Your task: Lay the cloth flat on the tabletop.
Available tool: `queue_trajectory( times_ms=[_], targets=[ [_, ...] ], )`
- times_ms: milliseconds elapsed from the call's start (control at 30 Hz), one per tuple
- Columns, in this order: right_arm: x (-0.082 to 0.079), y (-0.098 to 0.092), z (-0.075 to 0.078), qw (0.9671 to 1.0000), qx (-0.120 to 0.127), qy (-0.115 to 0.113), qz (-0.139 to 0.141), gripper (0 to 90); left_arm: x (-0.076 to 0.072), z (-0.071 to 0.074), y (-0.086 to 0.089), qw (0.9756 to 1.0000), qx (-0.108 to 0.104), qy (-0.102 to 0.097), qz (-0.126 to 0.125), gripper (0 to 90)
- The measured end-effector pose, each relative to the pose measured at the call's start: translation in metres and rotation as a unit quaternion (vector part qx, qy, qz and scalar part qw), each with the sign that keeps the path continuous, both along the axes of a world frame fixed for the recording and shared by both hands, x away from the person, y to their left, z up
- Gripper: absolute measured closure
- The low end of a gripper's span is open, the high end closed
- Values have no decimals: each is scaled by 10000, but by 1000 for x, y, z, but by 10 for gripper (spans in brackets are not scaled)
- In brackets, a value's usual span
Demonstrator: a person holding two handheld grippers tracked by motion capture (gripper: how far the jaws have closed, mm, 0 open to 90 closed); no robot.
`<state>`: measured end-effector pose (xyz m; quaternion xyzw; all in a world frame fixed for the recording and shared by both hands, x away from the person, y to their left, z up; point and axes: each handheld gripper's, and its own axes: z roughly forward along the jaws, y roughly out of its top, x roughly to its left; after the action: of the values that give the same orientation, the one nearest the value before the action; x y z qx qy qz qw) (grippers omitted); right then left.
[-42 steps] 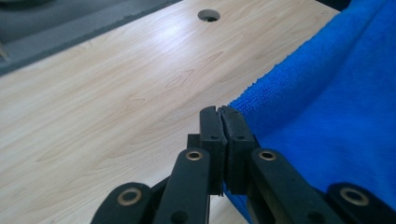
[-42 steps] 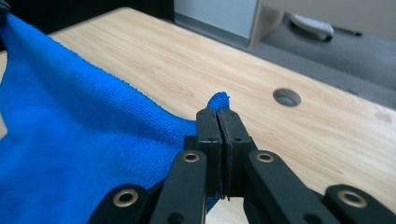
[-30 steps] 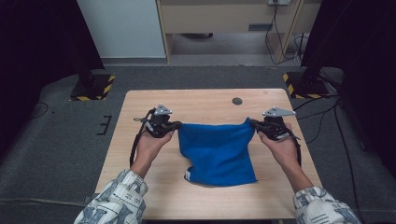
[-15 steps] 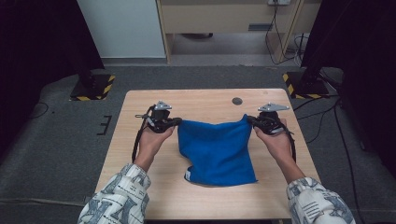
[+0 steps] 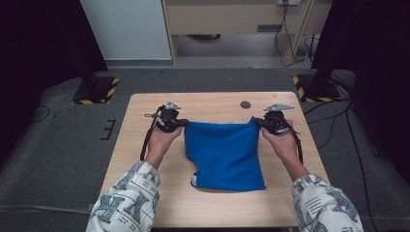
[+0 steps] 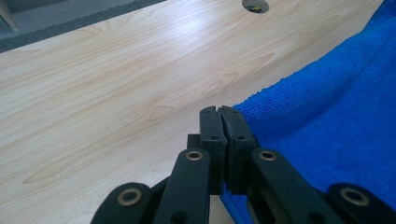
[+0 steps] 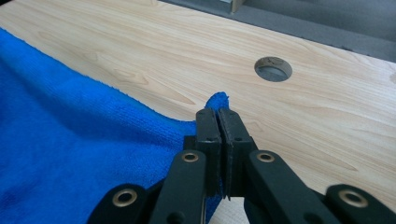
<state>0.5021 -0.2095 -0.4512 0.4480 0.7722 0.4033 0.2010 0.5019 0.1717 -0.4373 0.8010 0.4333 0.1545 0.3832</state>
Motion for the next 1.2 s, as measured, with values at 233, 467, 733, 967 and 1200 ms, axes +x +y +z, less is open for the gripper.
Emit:
queue_trajectory(
  times_ms=[233, 467, 733, 967, 1200],
  targets=[
    [14, 2, -9, 9999, -66, 112, -70, 880, 15, -12, -4, 9999, 138, 82, 8, 879],
    [26, 0, -20, 9996, -70, 233, -125, 879, 28, -25, -6, 9997, 179, 175, 43, 879],
    [36, -1, -33, 9987, -171, 338, -339, 667, 42, -43, -9, 9993, 238, 250, 148, 825],
    [32, 2, -30, 9985, -302, 241, -378, 344, 38, -34, -12, 9996, 235, -82, 122, 628],
    [15, 7, -15, 9994, -213, 80, -263, 301, 9, -13, -10, 9995, 171, -269, 40, 603]
  ],
)
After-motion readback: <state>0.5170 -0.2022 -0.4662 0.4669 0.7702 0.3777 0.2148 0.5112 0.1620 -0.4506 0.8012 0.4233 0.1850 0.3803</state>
